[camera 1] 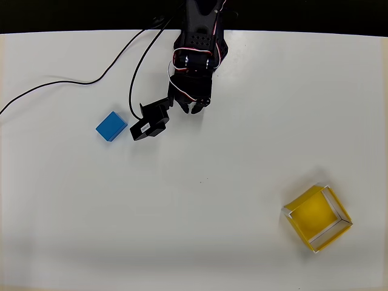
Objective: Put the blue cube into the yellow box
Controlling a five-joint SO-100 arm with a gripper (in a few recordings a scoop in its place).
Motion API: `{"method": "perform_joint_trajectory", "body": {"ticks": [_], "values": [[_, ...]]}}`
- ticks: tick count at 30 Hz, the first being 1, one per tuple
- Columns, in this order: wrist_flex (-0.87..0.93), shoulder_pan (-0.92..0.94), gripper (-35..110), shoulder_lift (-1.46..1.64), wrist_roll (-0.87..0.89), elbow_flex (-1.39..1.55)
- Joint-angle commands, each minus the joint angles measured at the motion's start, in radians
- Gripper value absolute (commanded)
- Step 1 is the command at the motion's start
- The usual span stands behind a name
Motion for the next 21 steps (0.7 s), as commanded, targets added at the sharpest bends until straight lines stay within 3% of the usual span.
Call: {"method": "perform_joint_trajectory", "body": {"ticks": [1,5,9,14,19,21], "values": [[0.017,0.002,1,0.028,-0.009,0.026],[0.015,0.003,0,0.021,-0.034,0.026],[-0.190,0.083,1,-0.158,-0.028,-0.034],[-0.298,0.249,17,-0.425,0.041,-0.322],[-0.337,0.433,32,-0.670,-0.012,-0.611],[-0.437,0.500,39,-0.742,0.015,-0.669]]}}
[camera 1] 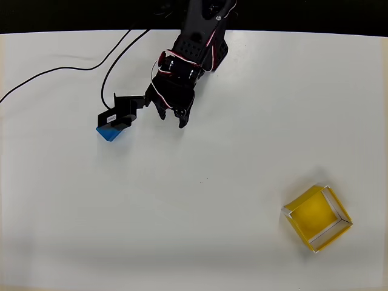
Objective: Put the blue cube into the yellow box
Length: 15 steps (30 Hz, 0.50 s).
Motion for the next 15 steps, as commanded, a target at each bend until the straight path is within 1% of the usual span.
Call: {"method": "perform_joint_trajectory", "body": {"ticks": [1,3,6,12,15], "values": [[-0.149,0.161,42,-0.112,0.006,-0.253],[-0.229,0.224,45,-0.192,0.006,-0.299],[-0.318,0.304,45,-0.305,0.008,-0.373],[-0.296,0.422,44,-0.476,-0.003,-0.532],[-0.295,0.457,51,-0.548,-0.006,-0.589]]}}
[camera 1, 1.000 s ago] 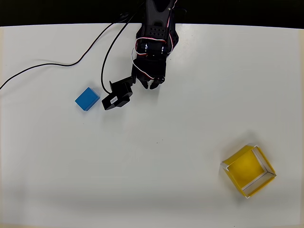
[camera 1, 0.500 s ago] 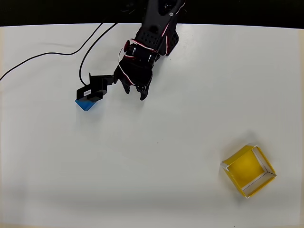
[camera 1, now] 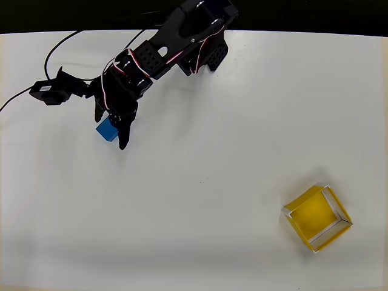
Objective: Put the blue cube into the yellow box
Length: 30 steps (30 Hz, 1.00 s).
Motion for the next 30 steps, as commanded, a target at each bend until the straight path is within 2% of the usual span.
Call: {"method": "perform_joint_trajectory", "body": {"ticks": [1,13,30], "values": [[-0.006,0.063,52,-0.031,-0.018,-0.172],[-0.043,0.081,58,-0.244,-0.110,-0.193],[-0.249,0.066,55,-0.301,-0.146,0.009]]}}
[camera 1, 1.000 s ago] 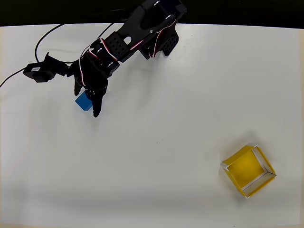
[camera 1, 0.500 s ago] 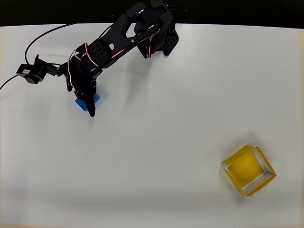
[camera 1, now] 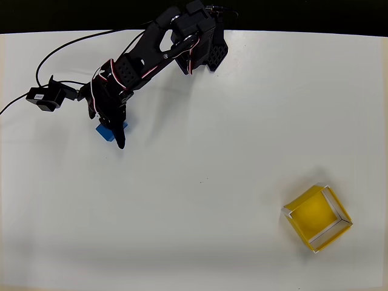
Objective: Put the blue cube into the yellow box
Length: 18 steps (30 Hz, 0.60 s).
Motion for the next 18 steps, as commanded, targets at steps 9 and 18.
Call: {"method": "perform_joint_trajectory", "body": {"ticks": [9,18], "values": [[-0.054,0.002,48,-0.003,-0.029,0.018],[-0.173,0.002,40,-0.006,-0.058,0.100]]}}
